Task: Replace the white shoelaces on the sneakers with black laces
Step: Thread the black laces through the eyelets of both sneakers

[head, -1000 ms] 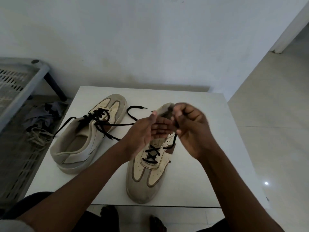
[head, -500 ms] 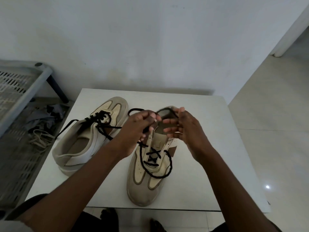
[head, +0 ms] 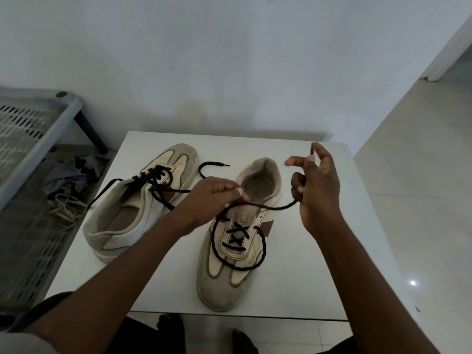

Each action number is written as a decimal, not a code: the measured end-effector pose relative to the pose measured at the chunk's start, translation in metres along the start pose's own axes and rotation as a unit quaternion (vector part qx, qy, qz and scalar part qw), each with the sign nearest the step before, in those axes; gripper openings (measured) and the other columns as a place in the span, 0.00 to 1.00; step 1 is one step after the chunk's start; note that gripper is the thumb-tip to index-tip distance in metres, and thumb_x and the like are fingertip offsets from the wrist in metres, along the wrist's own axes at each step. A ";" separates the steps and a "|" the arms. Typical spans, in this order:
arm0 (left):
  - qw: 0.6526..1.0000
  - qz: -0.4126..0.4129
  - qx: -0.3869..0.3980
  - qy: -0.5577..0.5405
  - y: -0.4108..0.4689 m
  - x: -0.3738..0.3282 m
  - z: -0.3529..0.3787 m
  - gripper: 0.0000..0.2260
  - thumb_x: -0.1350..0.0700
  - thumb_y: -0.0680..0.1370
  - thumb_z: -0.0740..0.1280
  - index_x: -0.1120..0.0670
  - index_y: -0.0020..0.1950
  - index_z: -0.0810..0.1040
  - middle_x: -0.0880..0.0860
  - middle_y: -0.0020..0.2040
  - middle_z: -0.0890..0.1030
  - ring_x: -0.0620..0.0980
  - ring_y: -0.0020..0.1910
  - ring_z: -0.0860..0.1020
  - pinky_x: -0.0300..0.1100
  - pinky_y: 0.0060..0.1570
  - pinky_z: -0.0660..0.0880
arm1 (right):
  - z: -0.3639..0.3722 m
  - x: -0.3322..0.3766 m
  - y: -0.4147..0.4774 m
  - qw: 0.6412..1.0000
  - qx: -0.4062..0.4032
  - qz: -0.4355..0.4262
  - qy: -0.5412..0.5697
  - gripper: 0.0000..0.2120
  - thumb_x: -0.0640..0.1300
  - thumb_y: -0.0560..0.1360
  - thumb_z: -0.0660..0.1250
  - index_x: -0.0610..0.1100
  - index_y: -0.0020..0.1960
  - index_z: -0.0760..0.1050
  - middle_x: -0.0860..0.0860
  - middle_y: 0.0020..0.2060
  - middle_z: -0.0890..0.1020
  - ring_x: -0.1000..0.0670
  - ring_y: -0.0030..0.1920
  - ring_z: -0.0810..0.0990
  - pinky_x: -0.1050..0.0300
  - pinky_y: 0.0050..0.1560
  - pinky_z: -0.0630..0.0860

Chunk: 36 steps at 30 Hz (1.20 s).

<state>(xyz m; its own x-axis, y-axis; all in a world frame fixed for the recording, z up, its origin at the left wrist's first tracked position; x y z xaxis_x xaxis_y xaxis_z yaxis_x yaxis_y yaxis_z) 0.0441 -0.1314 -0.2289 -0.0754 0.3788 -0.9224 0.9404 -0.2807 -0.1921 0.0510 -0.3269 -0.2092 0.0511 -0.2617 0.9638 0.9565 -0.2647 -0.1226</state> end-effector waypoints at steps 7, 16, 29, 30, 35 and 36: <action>0.961 0.162 -0.023 0.225 0.001 0.000 -0.008 0.23 0.73 0.71 0.66 0.51 0.60 0.80 0.46 0.58 0.78 0.34 0.44 0.76 0.24 0.39 0.69 | 0.044 -0.011 -0.035 0.881 0.202 -0.071 -0.422 0.10 0.46 0.80 0.63 0.47 0.45 0.81 0.51 0.36 0.83 0.48 0.36 0.81 0.53 0.41 0.79; 0.923 0.215 -0.020 0.317 -0.002 -0.001 0.002 0.15 0.72 0.73 0.67 0.55 0.53 0.81 0.53 0.63 0.72 0.43 0.47 0.74 0.20 0.38 0.67 | -0.014 0.023 -0.032 0.816 -0.058 -0.145 -0.556 0.04 0.48 0.75 0.68 0.53 0.45 0.82 0.57 0.44 0.83 0.51 0.45 0.81 0.58 0.42 0.72; 0.949 0.229 -0.062 0.210 0.001 0.009 -0.010 0.11 0.73 0.71 0.70 0.57 0.45 0.81 0.51 0.48 0.73 0.45 0.40 0.79 0.30 0.40 0.75 | 0.048 -0.051 -0.045 0.818 0.122 -0.103 -0.553 0.09 0.48 0.77 0.64 0.51 0.50 0.84 0.52 0.41 0.85 0.52 0.40 0.81 0.55 0.42 0.79; 0.952 0.224 -0.065 0.196 0.001 0.010 -0.011 0.12 0.73 0.71 0.69 0.57 0.45 0.81 0.52 0.48 0.74 0.45 0.40 0.79 0.30 0.40 0.75 | 0.050 -0.053 -0.045 0.815 0.127 -0.103 -0.556 0.10 0.48 0.77 0.64 0.50 0.51 0.83 0.51 0.41 0.85 0.51 0.40 0.81 0.55 0.43 0.79; 0.963 0.209 -0.081 0.151 0.001 0.016 -0.017 0.17 0.74 0.68 0.70 0.52 0.43 0.81 0.53 0.45 0.75 0.47 0.42 0.80 0.33 0.40 0.77 | 0.051 -0.052 -0.042 0.838 0.132 -0.102 -0.519 0.10 0.46 0.77 0.65 0.51 0.53 0.84 0.52 0.40 0.85 0.52 0.37 0.81 0.55 0.41 0.79; 0.966 0.202 -0.084 0.139 0.001 0.017 -0.018 0.17 0.74 0.68 0.71 0.51 0.43 0.81 0.52 0.44 0.75 0.47 0.42 0.80 0.34 0.40 0.77 | 0.053 -0.054 -0.043 0.830 0.142 -0.104 -0.529 0.10 0.46 0.77 0.65 0.52 0.53 0.84 0.52 0.39 0.85 0.52 0.37 0.80 0.55 0.41 0.79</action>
<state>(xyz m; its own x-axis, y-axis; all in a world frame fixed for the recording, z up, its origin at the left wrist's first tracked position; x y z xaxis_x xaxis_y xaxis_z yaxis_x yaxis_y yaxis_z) 0.0496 -0.1092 -0.2391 0.3785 0.4980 -0.7802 0.9169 -0.3172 0.2423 0.0222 -0.2526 -0.2433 -0.0438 0.7630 0.6449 0.9977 0.0667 -0.0112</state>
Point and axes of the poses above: each hand's wrist, its own y-axis towards the middle knuckle, its own z-axis out of the palm, x = y × z, the point moved 8 cm from there along y, towards the middle knuckle
